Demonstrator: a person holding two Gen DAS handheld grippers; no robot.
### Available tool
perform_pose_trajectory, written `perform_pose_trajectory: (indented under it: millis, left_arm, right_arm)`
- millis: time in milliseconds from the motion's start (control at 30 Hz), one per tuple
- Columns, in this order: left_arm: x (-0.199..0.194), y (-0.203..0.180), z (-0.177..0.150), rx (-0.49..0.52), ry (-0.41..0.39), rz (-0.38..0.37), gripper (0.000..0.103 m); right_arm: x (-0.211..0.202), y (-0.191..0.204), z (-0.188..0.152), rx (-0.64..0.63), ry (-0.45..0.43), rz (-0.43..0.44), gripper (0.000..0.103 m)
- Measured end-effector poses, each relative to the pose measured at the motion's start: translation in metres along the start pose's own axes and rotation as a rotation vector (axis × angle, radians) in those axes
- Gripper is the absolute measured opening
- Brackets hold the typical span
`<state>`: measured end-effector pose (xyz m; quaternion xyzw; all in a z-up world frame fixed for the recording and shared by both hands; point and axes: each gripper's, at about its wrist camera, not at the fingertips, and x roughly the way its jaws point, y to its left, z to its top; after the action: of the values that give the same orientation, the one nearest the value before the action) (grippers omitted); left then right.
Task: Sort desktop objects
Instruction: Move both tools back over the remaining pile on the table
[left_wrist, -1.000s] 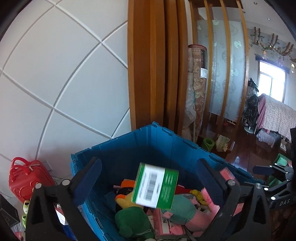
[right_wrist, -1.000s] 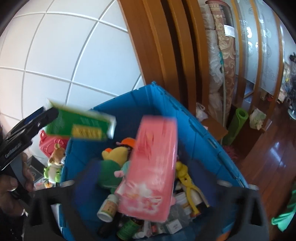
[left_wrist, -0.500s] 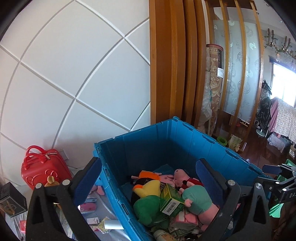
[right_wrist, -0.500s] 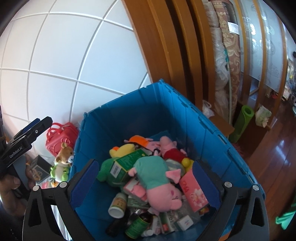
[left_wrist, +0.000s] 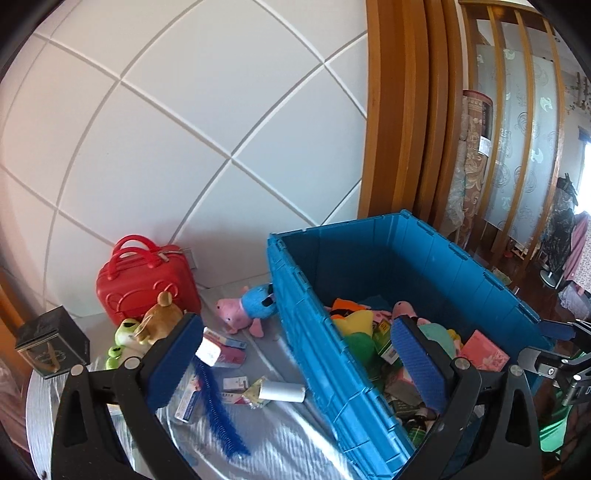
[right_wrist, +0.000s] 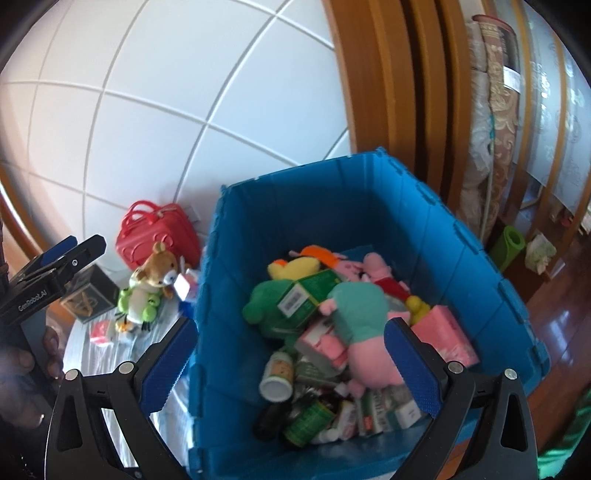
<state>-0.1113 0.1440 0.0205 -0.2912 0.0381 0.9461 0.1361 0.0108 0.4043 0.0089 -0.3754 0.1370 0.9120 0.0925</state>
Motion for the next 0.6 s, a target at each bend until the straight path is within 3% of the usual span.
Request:
perform_pose_trajectory:
  millis: [600]
  left_arm:
    - [-0.096,0.099,-0.075,-0.11,0.055,0.189,0.103]
  right_arm:
    - [-0.027,0.118,-0.042,-0.142,0.037,0.099,0.103]
